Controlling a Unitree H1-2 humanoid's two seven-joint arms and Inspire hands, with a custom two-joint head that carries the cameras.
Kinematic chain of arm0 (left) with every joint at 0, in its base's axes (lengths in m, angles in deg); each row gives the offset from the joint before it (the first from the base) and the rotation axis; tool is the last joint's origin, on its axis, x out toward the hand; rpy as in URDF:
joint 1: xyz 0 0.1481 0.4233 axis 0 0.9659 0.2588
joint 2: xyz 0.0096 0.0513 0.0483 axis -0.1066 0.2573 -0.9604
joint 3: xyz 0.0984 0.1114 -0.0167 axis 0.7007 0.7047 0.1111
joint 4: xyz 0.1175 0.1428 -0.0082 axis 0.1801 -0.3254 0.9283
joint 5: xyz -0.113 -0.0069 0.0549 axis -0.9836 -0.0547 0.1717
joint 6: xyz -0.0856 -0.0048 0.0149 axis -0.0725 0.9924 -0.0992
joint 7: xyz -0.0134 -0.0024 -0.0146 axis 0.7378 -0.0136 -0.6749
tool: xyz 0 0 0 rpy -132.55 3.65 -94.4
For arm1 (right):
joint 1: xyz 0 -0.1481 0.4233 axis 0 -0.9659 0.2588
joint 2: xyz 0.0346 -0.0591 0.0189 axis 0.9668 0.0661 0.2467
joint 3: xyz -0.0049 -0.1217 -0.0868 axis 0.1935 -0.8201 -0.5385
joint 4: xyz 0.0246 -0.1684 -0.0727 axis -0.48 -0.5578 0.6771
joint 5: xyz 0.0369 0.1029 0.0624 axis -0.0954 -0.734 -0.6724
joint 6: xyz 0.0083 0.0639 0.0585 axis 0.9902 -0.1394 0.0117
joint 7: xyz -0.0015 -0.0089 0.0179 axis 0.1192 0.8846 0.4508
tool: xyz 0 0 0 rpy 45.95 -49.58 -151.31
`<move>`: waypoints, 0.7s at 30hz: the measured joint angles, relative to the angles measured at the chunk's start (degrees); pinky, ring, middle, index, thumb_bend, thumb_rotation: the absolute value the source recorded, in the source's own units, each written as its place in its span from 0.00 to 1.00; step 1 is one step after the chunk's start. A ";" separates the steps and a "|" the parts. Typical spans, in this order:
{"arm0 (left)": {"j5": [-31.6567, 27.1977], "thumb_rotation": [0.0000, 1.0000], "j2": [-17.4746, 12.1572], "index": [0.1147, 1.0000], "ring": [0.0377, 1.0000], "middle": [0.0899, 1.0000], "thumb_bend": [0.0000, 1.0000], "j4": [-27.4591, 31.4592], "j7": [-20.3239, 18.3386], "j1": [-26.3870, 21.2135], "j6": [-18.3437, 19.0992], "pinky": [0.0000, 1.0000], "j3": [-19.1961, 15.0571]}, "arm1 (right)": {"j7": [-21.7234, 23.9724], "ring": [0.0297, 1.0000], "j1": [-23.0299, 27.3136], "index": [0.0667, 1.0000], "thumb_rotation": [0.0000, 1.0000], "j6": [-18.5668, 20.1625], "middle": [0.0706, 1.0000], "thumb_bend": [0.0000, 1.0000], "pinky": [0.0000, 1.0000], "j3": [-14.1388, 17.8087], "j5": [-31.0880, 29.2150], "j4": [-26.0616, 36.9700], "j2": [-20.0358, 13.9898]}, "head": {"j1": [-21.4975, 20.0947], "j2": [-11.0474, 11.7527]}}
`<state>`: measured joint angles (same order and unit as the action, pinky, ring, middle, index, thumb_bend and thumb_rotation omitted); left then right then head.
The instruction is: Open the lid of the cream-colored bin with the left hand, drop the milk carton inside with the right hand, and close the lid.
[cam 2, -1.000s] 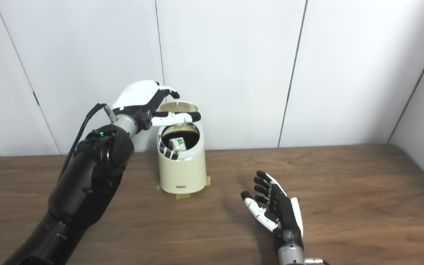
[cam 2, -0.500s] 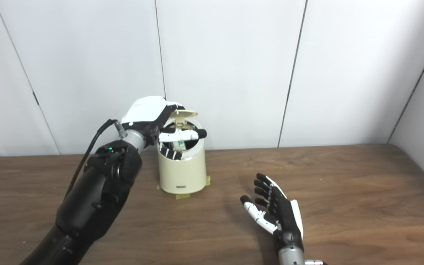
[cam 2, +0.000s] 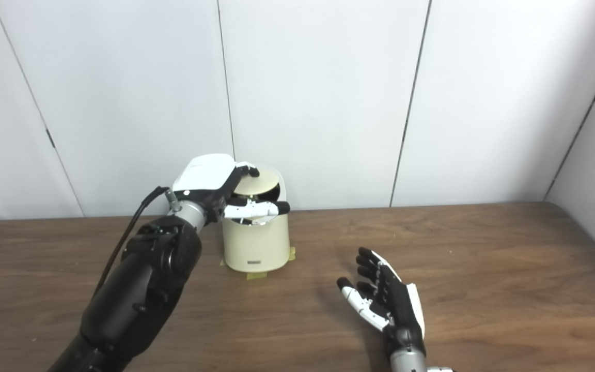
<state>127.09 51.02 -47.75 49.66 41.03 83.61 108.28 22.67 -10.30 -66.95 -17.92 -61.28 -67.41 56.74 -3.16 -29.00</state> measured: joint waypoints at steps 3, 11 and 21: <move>1.44 0.96 0.42 0.82 0.96 0.84 0.96 0.08 -0.49 0.76 0.00 1.00 -0.34 | -0.04 0.80 0.00 0.79 0.22 0.01 0.80 0.23 0.73 -0.03 0.08 -0.14 0.02 | -0.09 0.00; 5.83 0.96 0.05 0.80 0.94 0.82 0.96 0.24 -1.32 1.07 -0.26 1.00 1.35 | 0.10 0.80 0.03 0.79 0.18 -0.04 0.80 0.22 0.74 -0.05 -0.14 -0.24 0.02 | 0.00 -0.09; 14.14 0.91 -0.83 0.81 0.96 0.84 0.94 0.24 0.73 3.26 -2.21 1.00 4.91 | 0.13 0.81 0.07 0.80 0.25 0.00 0.81 0.25 0.76 0.31 -0.94 -0.26 0.12 | -0.18 -0.18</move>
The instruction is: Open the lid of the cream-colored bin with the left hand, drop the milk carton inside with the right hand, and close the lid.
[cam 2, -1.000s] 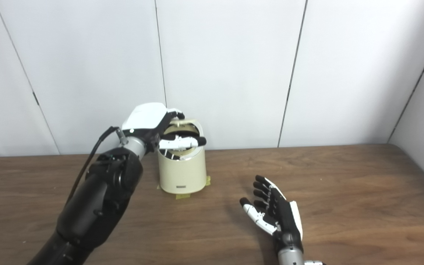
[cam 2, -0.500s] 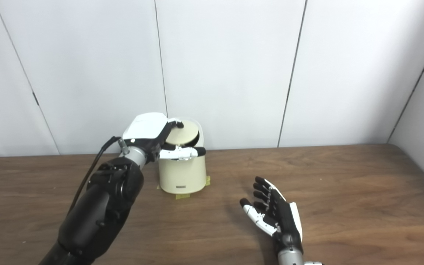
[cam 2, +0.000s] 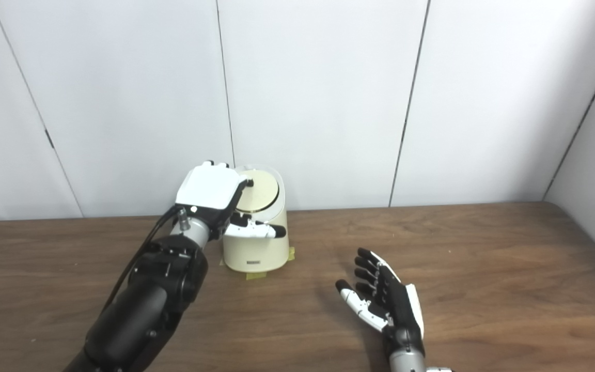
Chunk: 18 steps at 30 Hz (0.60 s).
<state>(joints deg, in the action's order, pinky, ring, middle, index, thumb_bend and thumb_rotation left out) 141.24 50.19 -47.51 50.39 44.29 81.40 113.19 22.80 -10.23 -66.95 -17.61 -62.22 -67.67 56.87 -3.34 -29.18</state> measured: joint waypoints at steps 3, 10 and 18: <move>0.78 0.90 -0.02 0.80 0.96 0.84 0.93 0.00 0.15 0.30 -0.63 1.00 0.04 | -0.01 0.81 0.14 0.80 0.29 0.09 0.81 0.26 0.77 0.71 -0.84 0.00 0.12 | -0.09 -0.09; 4.33 0.89 -0.30 0.80 0.94 0.84 0.93 -0.44 2.12 1.60 -2.48 1.00 0.74 | -0.02 0.81 0.51 0.80 0.27 0.08 0.81 0.25 0.76 1.12 -1.37 -0.30 0.16 | -0.26 -0.09; 6.72 0.89 -0.26 0.80 0.94 0.83 0.90 -0.51 2.10 2.29 -3.44 1.00 1.13 | -0.02 0.81 0.51 0.80 0.25 0.14 0.81 0.25 0.76 1.08 -1.52 -0.30 0.54 | -0.26 -0.18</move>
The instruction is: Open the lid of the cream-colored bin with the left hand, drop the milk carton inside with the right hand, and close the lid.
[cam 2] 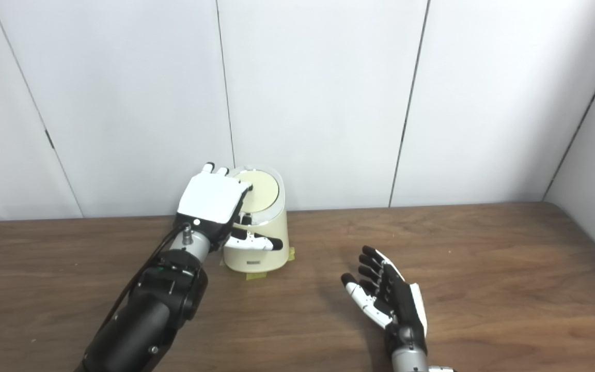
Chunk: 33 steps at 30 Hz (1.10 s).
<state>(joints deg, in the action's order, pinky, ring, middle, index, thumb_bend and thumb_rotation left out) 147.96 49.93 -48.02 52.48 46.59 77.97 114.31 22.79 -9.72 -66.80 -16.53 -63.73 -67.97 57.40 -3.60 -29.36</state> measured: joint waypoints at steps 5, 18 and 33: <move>0.68 0.89 -0.01 0.79 0.93 0.83 0.90 -0.01 0.10 0.17 -1.37 1.00 0.03 | 0.01 0.81 0.00 0.80 0.27 0.01 0.81 0.25 0.77 0.03 -0.55 0.00 0.28 | -0.18 -0.09; -0.61 0.86 -0.47 0.78 0.96 0.81 0.92 0.01 3.27 1.84 -3.82 1.00 -1.23 | 0.01 0.80 0.00 0.79 0.26 0.00 0.80 0.25 0.75 -0.45 0.77 0.00 0.17 | -0.18 -0.53; -2.53 0.83 -0.77 0.76 0.94 0.80 0.91 0.44 4.70 3.08 -4.64 1.00 -1.42 | 0.66 0.81 -0.01 0.80 0.27 0.71 0.81 0.25 0.77 -0.35 0.05 0.11 0.19 | -0.44 -0.79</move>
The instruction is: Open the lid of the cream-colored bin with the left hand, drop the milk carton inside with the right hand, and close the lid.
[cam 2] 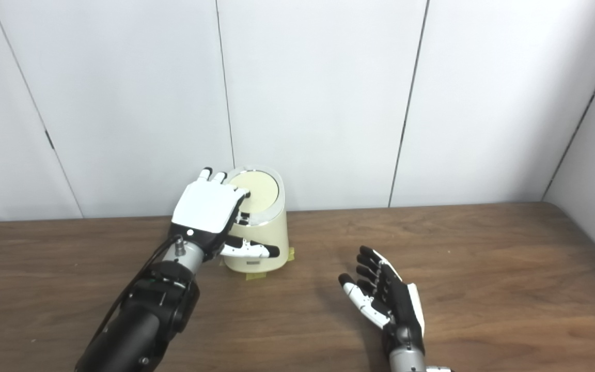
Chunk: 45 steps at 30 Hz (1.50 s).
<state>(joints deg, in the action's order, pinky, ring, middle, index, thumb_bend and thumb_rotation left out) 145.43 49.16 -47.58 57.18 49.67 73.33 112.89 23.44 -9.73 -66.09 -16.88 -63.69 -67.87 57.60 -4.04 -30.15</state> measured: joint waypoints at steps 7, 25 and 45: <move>0.16 0.82 -0.23 0.79 0.96 0.83 0.87 -0.29 0.14 0.09 -0.17 1.00 0.32 | 0.12 0.81 -0.01 0.79 0.26 0.18 0.81 0.25 0.76 0.23 -0.51 0.00 0.05 | 0.18 0.09; -1.59 0.89 0.88 1.00 1.00 1.00 0.80 0.47 -0.91 3.24 1.12 1.00 -1.96 | 0.21 0.80 -0.01 0.78 0.27 0.14 0.80 0.26 0.74 0.09 0.41 -0.06 -0.07 | 0.18 0.44; -2.49 0.86 1.36 1.00 1.00 1.00 0.76 3.25 0.80 5.99 1.06 1.00 -4.75 | 0.11 0.78 0.01 0.77 0.29 -0.95 0.78 0.26 0.72 -0.28 2.13 -0.63 -0.38 | 0.18 0.70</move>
<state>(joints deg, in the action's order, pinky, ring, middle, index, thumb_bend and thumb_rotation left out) 142.94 50.51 -44.32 57.98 55.65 74.39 108.14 23.55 -9.73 -67.04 -17.16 -61.55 -68.50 57.21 -3.87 -29.44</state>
